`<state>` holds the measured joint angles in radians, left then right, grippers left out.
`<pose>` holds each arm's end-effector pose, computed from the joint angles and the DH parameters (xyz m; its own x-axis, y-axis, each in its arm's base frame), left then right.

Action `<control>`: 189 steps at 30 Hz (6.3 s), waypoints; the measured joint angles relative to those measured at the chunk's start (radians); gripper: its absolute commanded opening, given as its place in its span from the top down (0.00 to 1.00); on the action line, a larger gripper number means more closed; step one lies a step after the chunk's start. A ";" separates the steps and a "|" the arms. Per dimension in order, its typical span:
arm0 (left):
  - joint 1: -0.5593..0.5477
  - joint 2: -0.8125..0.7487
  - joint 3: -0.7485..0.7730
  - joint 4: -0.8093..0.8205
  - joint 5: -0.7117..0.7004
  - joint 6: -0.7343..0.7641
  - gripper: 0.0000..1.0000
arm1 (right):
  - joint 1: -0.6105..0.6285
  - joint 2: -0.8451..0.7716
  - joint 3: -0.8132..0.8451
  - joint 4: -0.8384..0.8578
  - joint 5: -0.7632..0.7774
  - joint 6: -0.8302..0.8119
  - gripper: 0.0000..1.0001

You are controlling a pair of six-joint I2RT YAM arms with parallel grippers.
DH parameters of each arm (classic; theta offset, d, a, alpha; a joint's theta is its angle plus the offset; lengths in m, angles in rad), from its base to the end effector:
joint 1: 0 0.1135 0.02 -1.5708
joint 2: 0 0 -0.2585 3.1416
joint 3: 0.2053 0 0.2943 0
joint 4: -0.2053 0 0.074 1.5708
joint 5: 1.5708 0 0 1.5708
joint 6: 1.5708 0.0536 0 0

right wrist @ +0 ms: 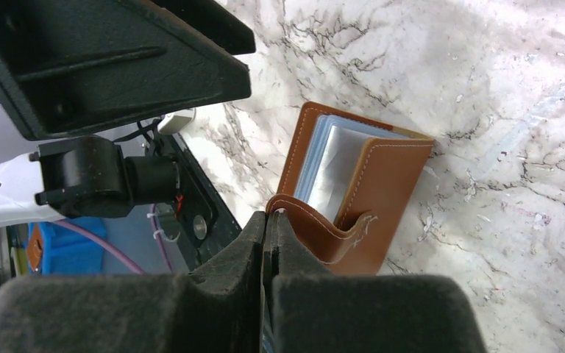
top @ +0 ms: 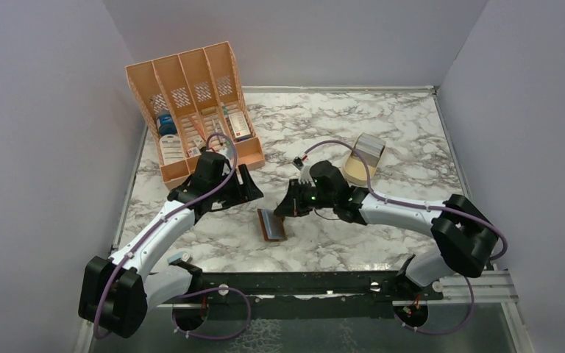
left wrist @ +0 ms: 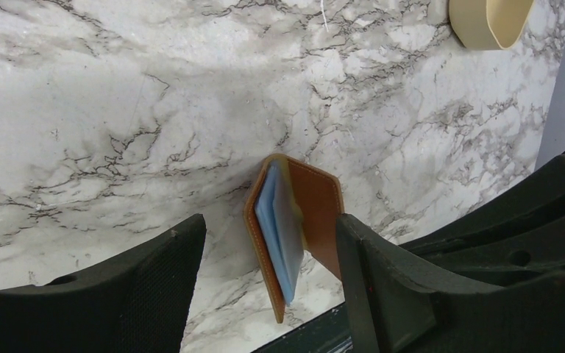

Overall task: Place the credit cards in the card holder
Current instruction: Open the card holder at the center of the board.

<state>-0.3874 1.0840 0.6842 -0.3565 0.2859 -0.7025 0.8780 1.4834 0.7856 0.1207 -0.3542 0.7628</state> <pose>0.2527 -0.1194 0.1990 -0.8419 -0.3260 -0.4301 0.0111 0.7863 -0.6177 0.2162 0.2896 0.1641 -0.8788 -0.0441 -0.4751 -0.4151 0.5614 0.7158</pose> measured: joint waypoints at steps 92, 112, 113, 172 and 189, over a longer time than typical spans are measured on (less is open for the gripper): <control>-0.014 0.232 -0.247 0.440 0.264 -0.105 0.63 | -0.003 -0.253 -0.192 -0.359 0.499 -0.048 0.99; -0.021 0.232 -0.267 0.540 0.330 -0.163 1.00 | -0.004 -0.303 -0.092 -0.432 0.381 -0.045 0.72; -0.021 0.226 -0.267 0.535 0.330 -0.163 1.00 | -0.004 -0.315 -0.073 -0.430 0.354 -0.045 0.70; -0.052 0.145 -0.257 0.473 0.308 -0.198 1.00 | 0.014 0.142 -0.026 -0.101 0.083 0.069 0.39; -0.053 0.177 -0.252 0.431 0.289 -0.150 1.00 | 0.015 0.023 -0.010 -0.297 0.232 -0.005 0.33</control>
<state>-0.4408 1.2606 0.4320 0.0746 0.5747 -0.8528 0.8932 1.5059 0.7753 -0.1761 -0.1223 0.7582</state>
